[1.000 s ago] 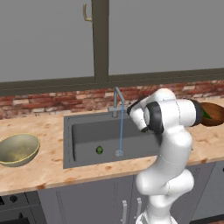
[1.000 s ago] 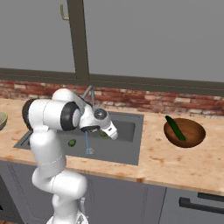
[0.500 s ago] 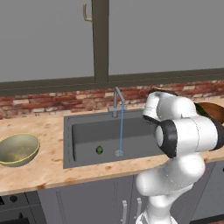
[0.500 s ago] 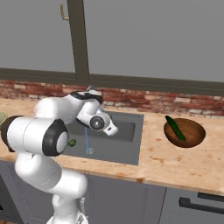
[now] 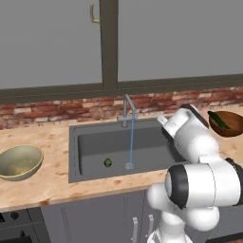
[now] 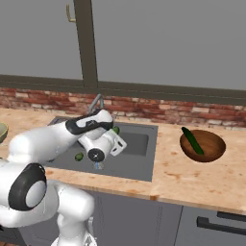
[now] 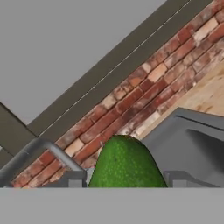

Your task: Pick the avocados from the sink and place them in one bowl. Place the cucumber in the other bowl. Then turn off the sink faucet.

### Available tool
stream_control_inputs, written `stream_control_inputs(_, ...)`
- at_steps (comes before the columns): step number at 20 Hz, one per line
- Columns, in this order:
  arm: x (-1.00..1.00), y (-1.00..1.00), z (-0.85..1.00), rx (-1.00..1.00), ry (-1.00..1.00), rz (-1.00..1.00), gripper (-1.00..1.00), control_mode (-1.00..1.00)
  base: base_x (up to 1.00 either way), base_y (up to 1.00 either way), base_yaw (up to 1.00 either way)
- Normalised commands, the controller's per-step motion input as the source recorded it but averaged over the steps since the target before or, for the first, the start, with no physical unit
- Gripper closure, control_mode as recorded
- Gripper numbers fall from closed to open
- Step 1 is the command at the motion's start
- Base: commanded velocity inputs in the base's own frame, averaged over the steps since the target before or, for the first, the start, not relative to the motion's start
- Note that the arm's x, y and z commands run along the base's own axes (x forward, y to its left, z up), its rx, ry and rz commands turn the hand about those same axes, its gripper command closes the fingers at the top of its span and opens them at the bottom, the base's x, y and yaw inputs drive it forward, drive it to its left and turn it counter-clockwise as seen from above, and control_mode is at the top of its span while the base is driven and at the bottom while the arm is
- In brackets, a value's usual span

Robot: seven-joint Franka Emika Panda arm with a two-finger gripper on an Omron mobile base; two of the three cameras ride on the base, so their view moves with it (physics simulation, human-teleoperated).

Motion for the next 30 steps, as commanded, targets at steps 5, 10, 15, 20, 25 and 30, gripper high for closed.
stream_control_inputs(5,-0.19,-0.21,0.98,0.0,0.01,0.0,1.0,-1.0,0.0,0.0,0.0)
stream_control_inputs(10,-0.44,-0.7,0.95,0.0,0.0,0.02,1.0,-1.0,0.0,0.0,0.0)
stream_control_inputs(15,-0.64,-0.65,0.64,0.0,0.0,0.03,1.0,-1.0,0.0,0.0,0.0)
stream_control_inputs(20,-0.72,-0.23,0.26,-0.03,0.09,0.07,1.0,-1.0,0.0,0.0,0.0)
stream_control_inputs(25,-0.21,0.0,0.2,-0.3,0.26,0.1,1.0,-1.0,0.0,0.0,0.0)
stream_control_inputs(30,-0.01,0.02,0.24,-0.34,0.33,0.13,1.0,-1.0,0.0,0.0,0.0)
